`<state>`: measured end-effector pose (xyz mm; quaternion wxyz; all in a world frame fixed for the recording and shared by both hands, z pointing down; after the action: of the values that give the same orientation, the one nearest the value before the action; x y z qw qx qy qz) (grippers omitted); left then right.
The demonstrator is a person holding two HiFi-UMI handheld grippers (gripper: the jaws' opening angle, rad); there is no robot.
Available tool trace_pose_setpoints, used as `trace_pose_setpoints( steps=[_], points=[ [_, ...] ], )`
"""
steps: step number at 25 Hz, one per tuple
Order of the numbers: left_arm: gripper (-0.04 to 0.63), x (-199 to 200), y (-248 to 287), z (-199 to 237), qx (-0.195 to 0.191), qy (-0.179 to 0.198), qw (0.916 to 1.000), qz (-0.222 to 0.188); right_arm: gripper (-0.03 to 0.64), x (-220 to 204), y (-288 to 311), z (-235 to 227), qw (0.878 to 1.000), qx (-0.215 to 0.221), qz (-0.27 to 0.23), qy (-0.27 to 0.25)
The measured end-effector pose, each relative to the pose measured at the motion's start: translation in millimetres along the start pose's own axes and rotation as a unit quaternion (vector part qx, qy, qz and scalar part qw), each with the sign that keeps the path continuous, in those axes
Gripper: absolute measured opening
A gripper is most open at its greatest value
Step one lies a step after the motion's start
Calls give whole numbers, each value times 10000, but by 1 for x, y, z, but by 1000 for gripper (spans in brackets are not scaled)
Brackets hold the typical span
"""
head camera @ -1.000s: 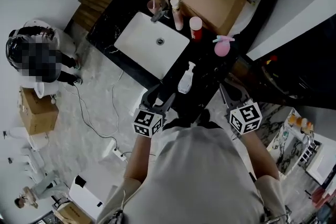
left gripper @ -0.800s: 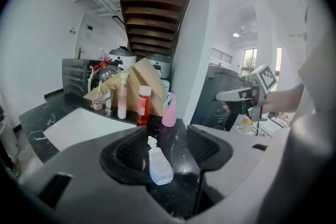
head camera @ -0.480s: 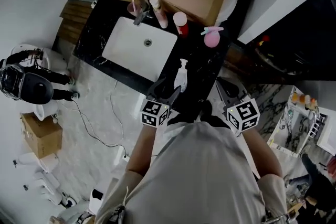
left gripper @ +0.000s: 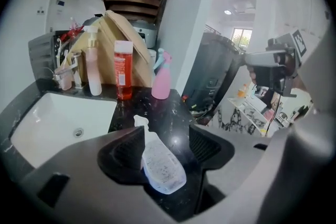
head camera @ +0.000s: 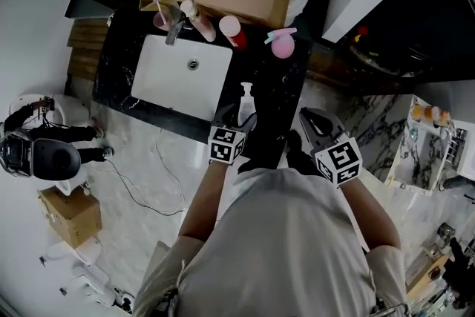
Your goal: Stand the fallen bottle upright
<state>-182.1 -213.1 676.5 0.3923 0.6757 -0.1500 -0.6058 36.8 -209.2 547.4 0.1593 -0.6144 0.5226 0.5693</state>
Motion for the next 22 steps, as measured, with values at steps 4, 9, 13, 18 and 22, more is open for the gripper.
trace_pose_setpoints(
  steps=[4,9,13,18,22],
  points=[
    [268,-7,28,-4,53,126,9993,353,34,-9,0,-2,9999,-109,-15,82],
    [281,-13,57,-4,356,298,9957,807,34,-18,-7,-9,9993,-272,-70,263],
    [285,-21,78,0,611,254,9905,1204,34,-25,-12,-16,9985,-366,-103,387],
    [291,-28,94,3,849,-44,9819,1694,34,-34,-16,-25,9975,-432,-146,535],
    [291,-32,103,1,916,-283,9781,1848,34,-37,-17,-28,9973,-423,-167,577]
  ],
)
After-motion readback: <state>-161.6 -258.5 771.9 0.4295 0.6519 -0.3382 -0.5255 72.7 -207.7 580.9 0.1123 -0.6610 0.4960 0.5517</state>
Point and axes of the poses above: the fingertips, and each gripper's own axes: y forward along the fingers, z to its left, x out of its top, the point moved 6 cm from there along -y, backward along the fingers, and after that the axes turned 14 degrees about x, right-handed, at the moved point
